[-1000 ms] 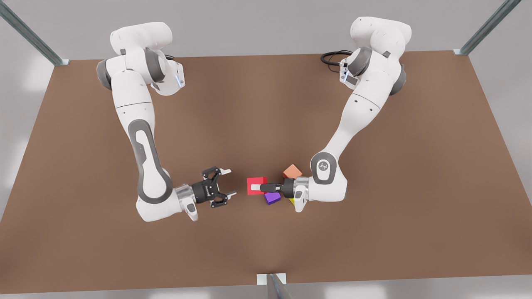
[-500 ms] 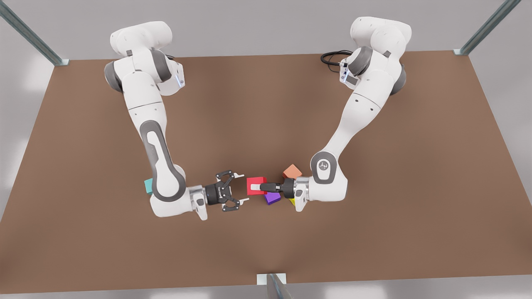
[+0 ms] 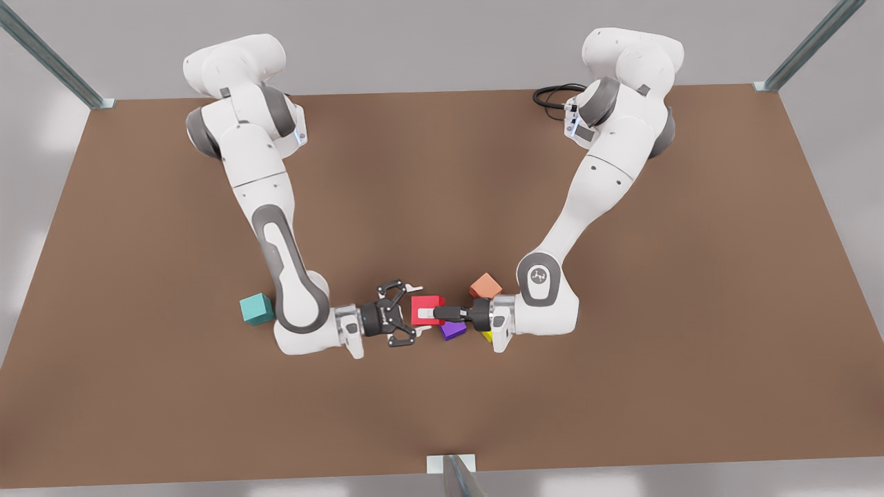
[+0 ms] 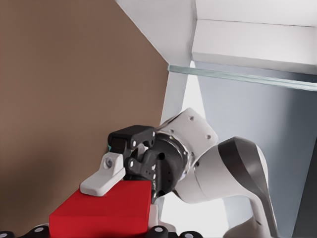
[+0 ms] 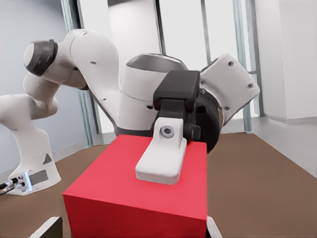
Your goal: Pick up red wooden cube and pass to hand red wooden cube and place in blue wooden cube
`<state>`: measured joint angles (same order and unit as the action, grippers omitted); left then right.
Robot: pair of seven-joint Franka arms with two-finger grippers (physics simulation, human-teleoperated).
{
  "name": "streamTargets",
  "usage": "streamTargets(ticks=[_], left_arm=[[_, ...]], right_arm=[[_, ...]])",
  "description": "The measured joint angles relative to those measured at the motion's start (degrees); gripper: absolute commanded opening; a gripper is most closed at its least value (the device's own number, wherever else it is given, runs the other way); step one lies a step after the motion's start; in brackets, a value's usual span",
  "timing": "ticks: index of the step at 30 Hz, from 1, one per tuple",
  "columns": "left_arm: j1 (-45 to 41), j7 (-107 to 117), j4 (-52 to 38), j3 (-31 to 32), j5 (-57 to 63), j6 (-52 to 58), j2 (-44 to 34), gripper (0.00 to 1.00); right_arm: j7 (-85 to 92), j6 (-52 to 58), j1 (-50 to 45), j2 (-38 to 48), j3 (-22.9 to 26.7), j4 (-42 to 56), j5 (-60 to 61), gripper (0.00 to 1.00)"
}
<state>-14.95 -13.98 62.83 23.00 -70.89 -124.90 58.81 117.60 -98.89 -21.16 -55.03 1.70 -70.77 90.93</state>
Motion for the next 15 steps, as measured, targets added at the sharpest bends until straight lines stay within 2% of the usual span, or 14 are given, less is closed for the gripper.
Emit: streamTargets(ticks=[15], left_arm=[[0.1, -0.8, 0.0, 0.0, 0.0, -0.3, -0.1, 0.66]], right_arm=[[2.8, -0.8, -0.7, -0.6, -0.4, 0.9, 4.2, 0.95]])
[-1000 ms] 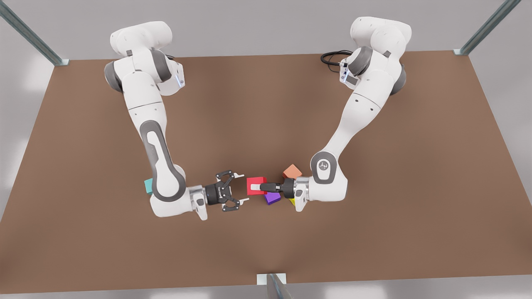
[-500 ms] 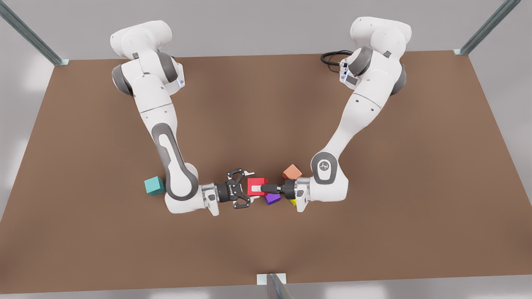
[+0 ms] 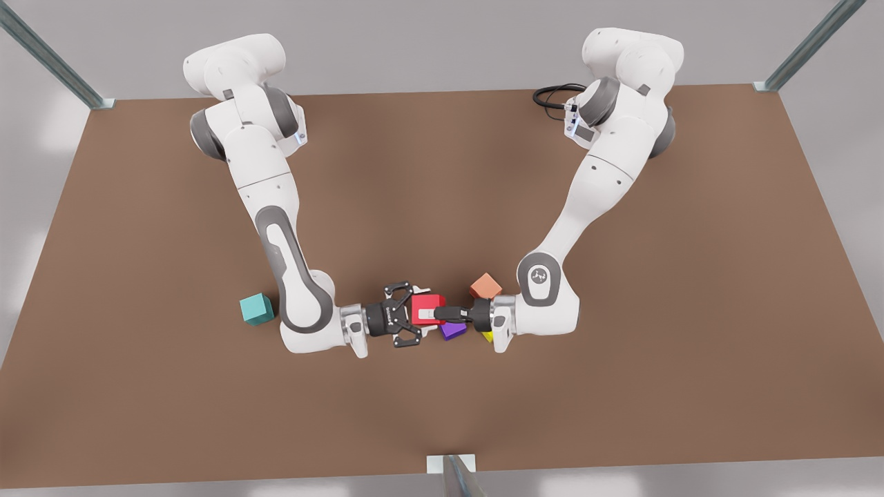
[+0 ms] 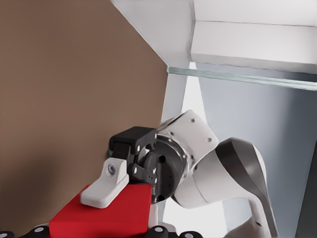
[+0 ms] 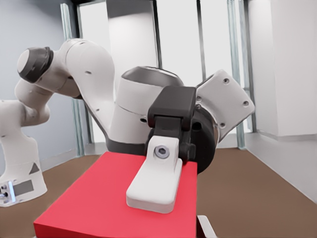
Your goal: Pick up red wooden cube and pass to hand red wooden cube and place in blue wooden cube
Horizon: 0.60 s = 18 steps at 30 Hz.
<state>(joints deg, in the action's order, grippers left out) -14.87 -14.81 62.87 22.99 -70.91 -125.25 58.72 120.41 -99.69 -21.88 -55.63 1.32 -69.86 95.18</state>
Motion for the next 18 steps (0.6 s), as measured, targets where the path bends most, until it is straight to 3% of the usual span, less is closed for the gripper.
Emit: streamTargets(ticks=[1, 2, 4, 5, 13, 16, 18], left_arm=[[0.0, 0.0, 0.0, 0.0, 0.0, 0.0, 0.0, 0.66], [0.0, -0.1, 0.0, 0.0, 0.0, 0.0, 0.0, 0.66], [0.0, -0.3, 0.0, 0.0, -0.3, 0.0, 0.0, 0.95], [0.0, -0.5, 0.0, 0.0, -0.6, 0.1, 0.0, 1.0], [4.8, -0.9, -0.1, 0.0, 1.7, 1.3, -1.4, 1.0], [12.1, 0.6, -0.5, -0.2, 10.2, 5.8, -5.3, 1.0], [16.0, 2.1, -3.3, 0.0, 28.3, 13.8, -10.7, 1.0]], right_arm=[[0.1, 0.0, 0.0, 0.0, -0.1, 0.0, 0.1, 0.88], [0.1, -0.1, 0.0, 0.0, -0.1, 0.0, 0.2, 0.72], [0.3, -0.1, 0.0, 0.0, -0.1, 0.1, 0.3, 0.66], [0.3, -0.1, 0.0, 0.0, -0.1, 0.1, 0.4, 0.66], [0.7, -0.1, 1.0, 0.2, 0.7, 0.3, 0.4, 0.66], [0.9, 1.3, 3.4, 0.9, 8.4, 2.6, -7.4, 0.66], [0.9, 2.4, 5.0, 3.4, 15.3, 4.1, -20.4, 0.66]])
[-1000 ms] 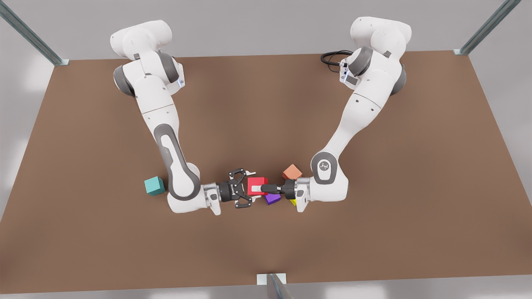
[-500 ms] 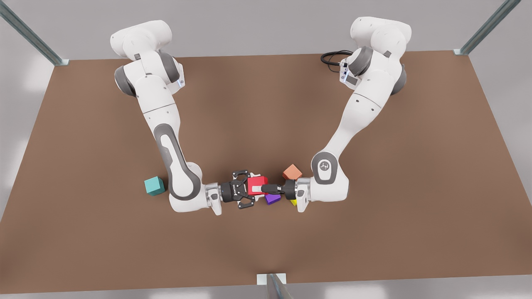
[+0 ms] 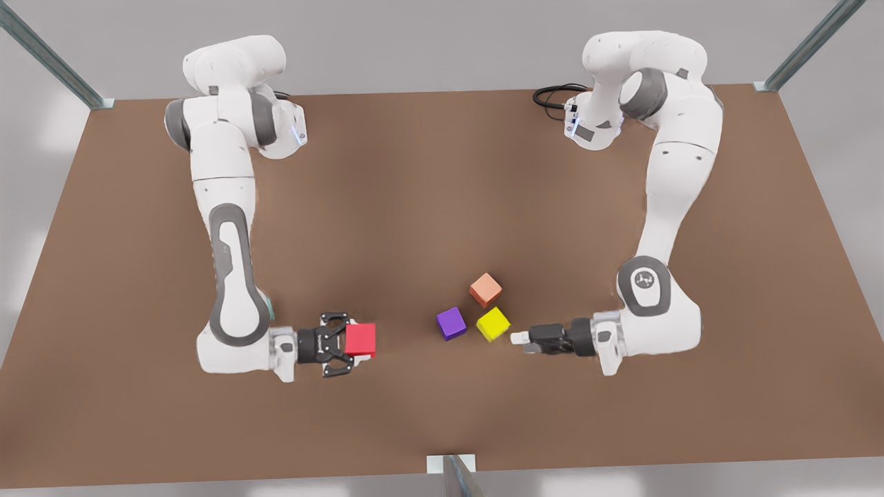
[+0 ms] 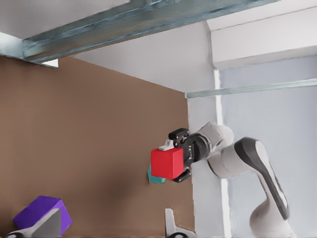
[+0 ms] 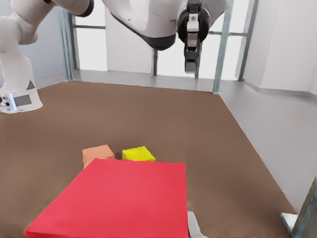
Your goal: Pick up red wooden cube and pass to hand red wooden cube and place in blue wooden cube
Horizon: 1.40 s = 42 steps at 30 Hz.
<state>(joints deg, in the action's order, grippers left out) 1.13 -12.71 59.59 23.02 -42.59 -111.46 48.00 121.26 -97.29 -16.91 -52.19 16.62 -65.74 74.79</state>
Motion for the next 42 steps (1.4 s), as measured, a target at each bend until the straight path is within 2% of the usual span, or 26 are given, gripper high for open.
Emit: streamTargets(ticks=[3, 6, 7, 8, 9, 11, 16, 31, 32, 33, 34, 35, 42], left_arm=[[-3.0, 3.1, -1.2, 0.4, 28.5, 16.1, -7.7, 1.0], [-2.3, 7.0, -1.1, 0.2, 41.4, 29.7, -12.0, 1.0], [-2.4, 8.1, 2.1, -1.8, 43.0, 32.6, -15.4, 1.0], [-4.6, 8.9, 13.9, -7.8, 42.9, 32.5, -24.1, 1.0], [-5.8, 9.6, 21.7, -11.6, 42.8, 31.8, -29.9, 1.0], [-6.5, 10.8, 24.8, -14.4, 43.9, 30.9, -33.7, 1.0], [-6.7, 13.3, 18.8, -15.3, 45.4, 32.8, -35.0, 1.0], [-5.0, 17.9, 17.4, -14.4, 50.3, 35.0, -34.8, 1.0], [-5.0, 18.1, 17.4, -14.4, 50.3, 35.5, -34.7, 1.0], [-5.0, 18.3, 17.5, -14.4, 50.3, 36.2, -34.6, 1.0], [-5.0, 18.4, 17.5, -14.4, 50.2, 36.8, -34.1, 1.0], [-4.9, 18.6, 17.5, -14.4, 50.1, 37.2, -33.2, 1.0], [-4.3, 19.5, 17.4, -14.4, 48.2, 37.0, -29.9, 1.0]], right_arm=[[0.1, 0.4, -0.1, 4.1, 4.7, -0.2, -21.9, 0.66], [0.1, -1.0, -2.0, 10.9, 6.1, -8.5, -37.6, 0.66], [0.1, -2.0, -3.0, 13.4, 6.2, -12.1, -41.7, 0.66], [0.1, -3.1, -3.6, 15.3, 6.3, -15.0, -45.2, 0.66], [0.1, -4.1, -4.0, 16.6, 6.4, -17.2, -48.0, 0.66], [0.0, -6.6, -4.6, 19.6, 6.5, -22.8, -53.0, 0.66], [0.1, -16.3, -5.4, 24.2, 6.4, -35.5, -59.8, 0.67], [0.1, -34.4, -5.6, 25.8, 6.2, -45.4, -64.2, 0.67], [0.1, -35.1, -5.7, 25.8, 6.1, -45.7, -64.1, 0.68], [0.1, -35.7, -5.8, 25.8, 6.1, -45.8, -64.1, 0.75], [0.1, -36.2, -5.8, 25.9, 6.1, -45.9, -64.0, 0.85], [0.2, -36.7, -5.8, 25.9, 6.1, -46.0, -63.8, 1.0], [0.3, -38.8, -5.9, 25.8, 6.0, -46.0, -63.5, 1.0]])
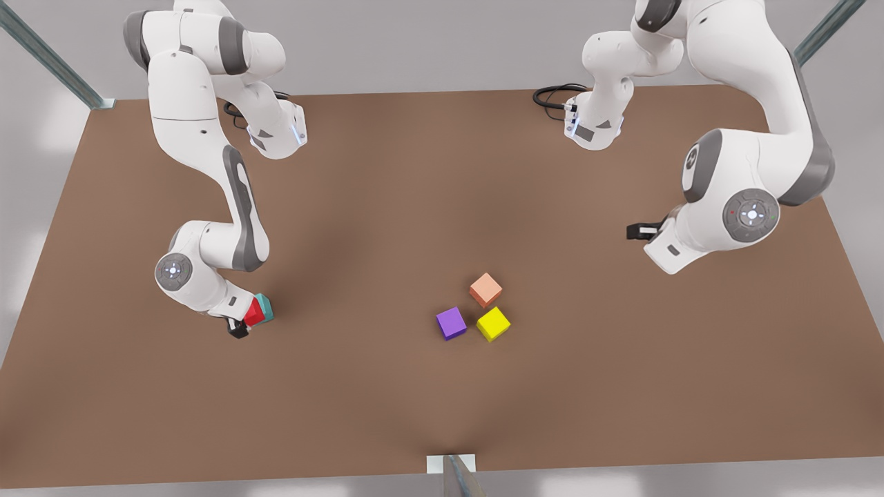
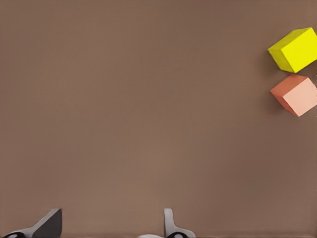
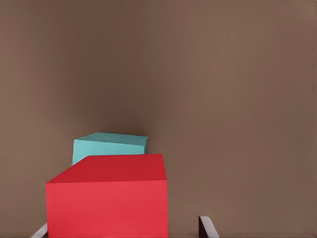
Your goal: Pick up red wooden cube and pass to hand red wooden cube and place in blue wooden cube
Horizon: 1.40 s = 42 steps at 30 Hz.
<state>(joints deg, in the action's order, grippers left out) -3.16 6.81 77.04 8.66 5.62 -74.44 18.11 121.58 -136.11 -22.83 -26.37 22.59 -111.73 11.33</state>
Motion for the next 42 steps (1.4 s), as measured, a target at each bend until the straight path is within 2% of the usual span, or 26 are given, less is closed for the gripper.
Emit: streamTargets(ticks=[7, 12, 14, 16, 18, 20, 26, 34, 35, 36, 37, 38, 42], left_arm=[[-0.4, 0.6, -0.1, 0.2, -0.8, 1.4, -0.2, 1.0], [-0.1, 0.9, -0.2, 0.2, -1.1, 2.9, -0.1, 1.0], [-0.1, 1.0, -0.1, 0.1, -1.1, 3.3, -0.1, 1.0], [-0.1, 1.1, 0.0, 0.1, -1.1, 3.6, 0.0, 1.0], [-0.1, 1.2, 0.0, 0.1, -1.2, 3.9, 0.1, 1.0], [0.2, 1.3, 0.0, 0.1, -2.5, 5.7, 1.6, 1.0], [0.0, 1.5, -0.1, 0.3, -3.3, 7.1, 1.4, 1.0], [0.0, 1.7, -0.1, 0.3, -3.0, 7.6, 1.4, 1.0], [0.0, 1.7, -0.1, 0.3, -3.0, 7.6, 1.4, 1.0], [0.0, 1.8, -0.1, 0.3, -3.0, 7.6, 1.4, 1.0], [-0.1, 1.9, -0.1, 0.3, -3.0, 7.6, 1.4, 1.0], [-0.1, 2.0, -0.1, 0.3, -3.0, 7.6, 1.4, 1.0], [-0.1, 2.3, 0.0, 0.3, -3.0, 7.6, 1.4, 1.0]], right_arm=[[0.2, 0.4, -0.1, 1.8, 0.0, 0.0, 0.1, 1.0], [0.5, 4.8, 0.7, 13.4, 0.4, -5.5, 0.1, 1.0], [-0.5, 9.0, 1.0, 13.3, 0.7, 2.1, 0.0, 1.0], [-6.8, 18.2, 2.4, 3.4, 1.1, 23.0, -0.1, 1.0], [-16.5, 25.8, 2.1, -2.2, 1.0, 32.5, -0.1, 1.0], [-26.2, 31.0, 2.0, -3.4, 1.2, 35.2, -0.3, 1.0], [-50.2, 43.2, 2.4, 4.7, 2.4, 36.2, -2.0, 1.0], [-71.9, 51.4, 4.4, 10.0, 4.3, 34.4, -5.7, 1.0], [-74.1, 51.2, 6.4, 13.9, 2.3, 29.5, -6.3, 1.0], [-76.2, 50.7, 14.5, 17.2, -5.2, 25.5, -7.1, 1.0], [-78.4, 50.4, 19.9, 18.7, -10.3, 24.4, -7.8, 1.0], [-80.6, 50.2, 22.3, 19.4, -13.0, 24.0, -8.3, 1.0], [-88.2, 49.5, 22.3, 19.9, -15.6, 24.2, -9.5, 1.0]])
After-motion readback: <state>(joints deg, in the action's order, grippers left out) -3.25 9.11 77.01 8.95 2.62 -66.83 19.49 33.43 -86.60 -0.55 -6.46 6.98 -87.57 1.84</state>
